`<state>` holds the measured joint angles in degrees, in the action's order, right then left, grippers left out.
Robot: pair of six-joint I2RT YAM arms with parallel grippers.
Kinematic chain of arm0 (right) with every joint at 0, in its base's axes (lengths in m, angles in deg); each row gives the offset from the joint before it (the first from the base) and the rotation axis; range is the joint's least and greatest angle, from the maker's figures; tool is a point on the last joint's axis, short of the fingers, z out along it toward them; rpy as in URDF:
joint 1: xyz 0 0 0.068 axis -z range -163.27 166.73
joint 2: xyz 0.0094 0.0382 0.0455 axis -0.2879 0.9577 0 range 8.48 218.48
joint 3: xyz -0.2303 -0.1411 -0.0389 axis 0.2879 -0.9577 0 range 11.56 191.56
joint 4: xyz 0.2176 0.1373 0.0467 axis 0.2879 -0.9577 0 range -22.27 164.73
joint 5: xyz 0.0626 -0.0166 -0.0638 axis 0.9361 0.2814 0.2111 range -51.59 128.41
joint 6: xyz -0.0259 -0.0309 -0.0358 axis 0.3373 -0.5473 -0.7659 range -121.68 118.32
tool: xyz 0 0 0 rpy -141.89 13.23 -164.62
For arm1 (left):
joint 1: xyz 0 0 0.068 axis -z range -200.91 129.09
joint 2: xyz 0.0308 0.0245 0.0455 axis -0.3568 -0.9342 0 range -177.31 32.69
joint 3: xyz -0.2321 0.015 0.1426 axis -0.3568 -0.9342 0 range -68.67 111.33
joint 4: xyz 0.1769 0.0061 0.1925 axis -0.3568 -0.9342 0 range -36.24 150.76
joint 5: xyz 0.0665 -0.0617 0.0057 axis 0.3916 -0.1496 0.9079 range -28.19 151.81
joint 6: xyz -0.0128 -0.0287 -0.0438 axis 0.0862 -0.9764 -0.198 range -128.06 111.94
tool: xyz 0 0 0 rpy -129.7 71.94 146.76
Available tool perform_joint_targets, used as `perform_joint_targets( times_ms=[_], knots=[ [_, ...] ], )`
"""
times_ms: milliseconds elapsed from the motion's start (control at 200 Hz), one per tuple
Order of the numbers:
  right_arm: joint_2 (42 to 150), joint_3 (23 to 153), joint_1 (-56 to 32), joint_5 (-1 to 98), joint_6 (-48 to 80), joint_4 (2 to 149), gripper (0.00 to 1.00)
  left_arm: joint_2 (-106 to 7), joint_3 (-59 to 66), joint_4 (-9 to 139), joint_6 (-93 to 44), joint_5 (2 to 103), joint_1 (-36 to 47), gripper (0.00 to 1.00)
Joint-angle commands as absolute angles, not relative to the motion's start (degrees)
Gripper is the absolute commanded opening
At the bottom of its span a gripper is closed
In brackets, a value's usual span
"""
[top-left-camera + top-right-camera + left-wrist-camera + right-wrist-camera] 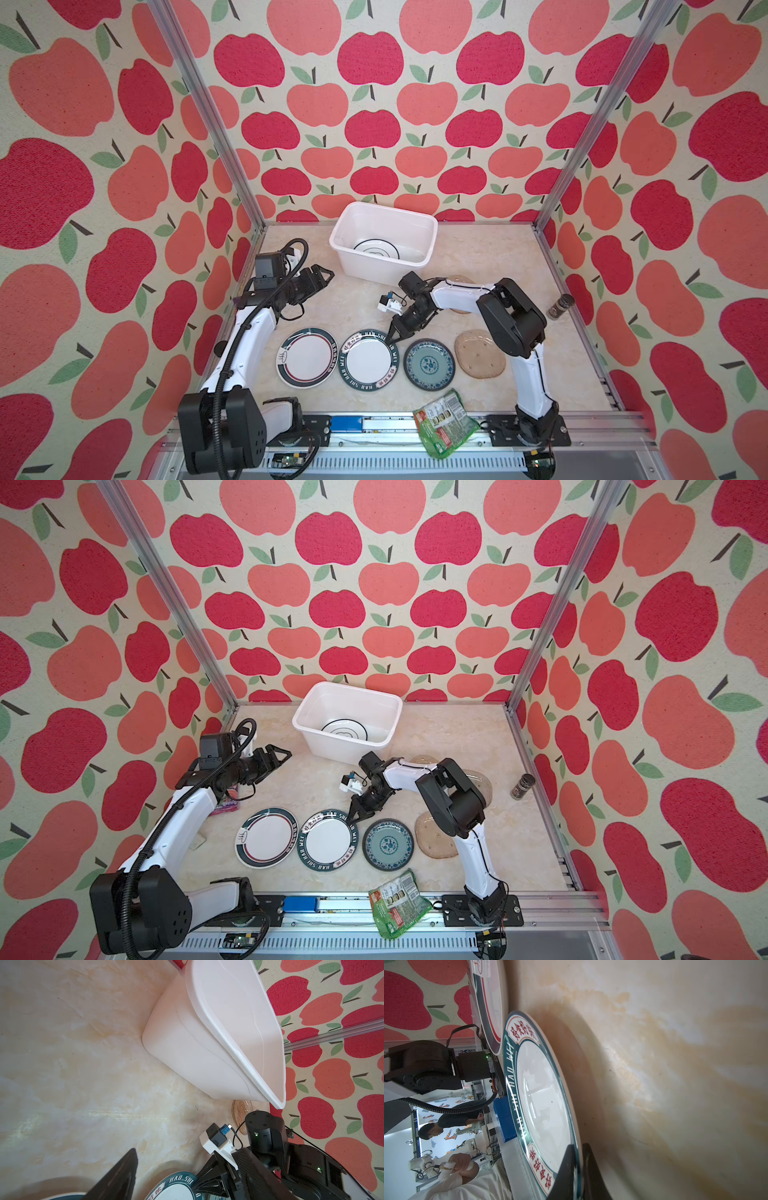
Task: Place the plates into the plastic bin on the countertop
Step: 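Grasp the green-rimmed plate edge with the right gripper and lift it toward the bin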
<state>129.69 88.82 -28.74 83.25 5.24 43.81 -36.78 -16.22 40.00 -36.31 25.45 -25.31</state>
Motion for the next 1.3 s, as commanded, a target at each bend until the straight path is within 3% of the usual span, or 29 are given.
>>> perform_joint_targets(
  times_ms=[0,55,110,740,1016,1296],
  knots=[
    [129.07,88.68,-29.23,80.18,6.12,44.52,0.09,-37.59,-15.74,41.98,-37.76,23.48,-25.64,0.79],
    [128.27,88.71,-29.22,79.53,6.31,44.28,0.08,-37.7,-15.41,41.91,-37.94,23.14,-25.65,0.79],
    [127.51,88.48,-29.22,78.66,6.49,43.98,0.0,-37.77,-15.29,41.87,-37.86,23.05,-25.65,0.79],
    [112.2,86.77,-28.97,76.37,7.81,38.8,0.0,-39.81,-7.56,37.05,-36.34,27.22,-27.38,0.81],
    [105.55,91.92,-28.34,77.89,6.65,31.26,0.0,-41.51,-3.42,36.41,-36.36,28.32,-29.02,0.81],
    [97.45,106.62,-24.56,77.6,5.54,22.61,0.0,-47.25,0.97,40.09,-37.61,31.29,-30.22,0.84]
  ],
)
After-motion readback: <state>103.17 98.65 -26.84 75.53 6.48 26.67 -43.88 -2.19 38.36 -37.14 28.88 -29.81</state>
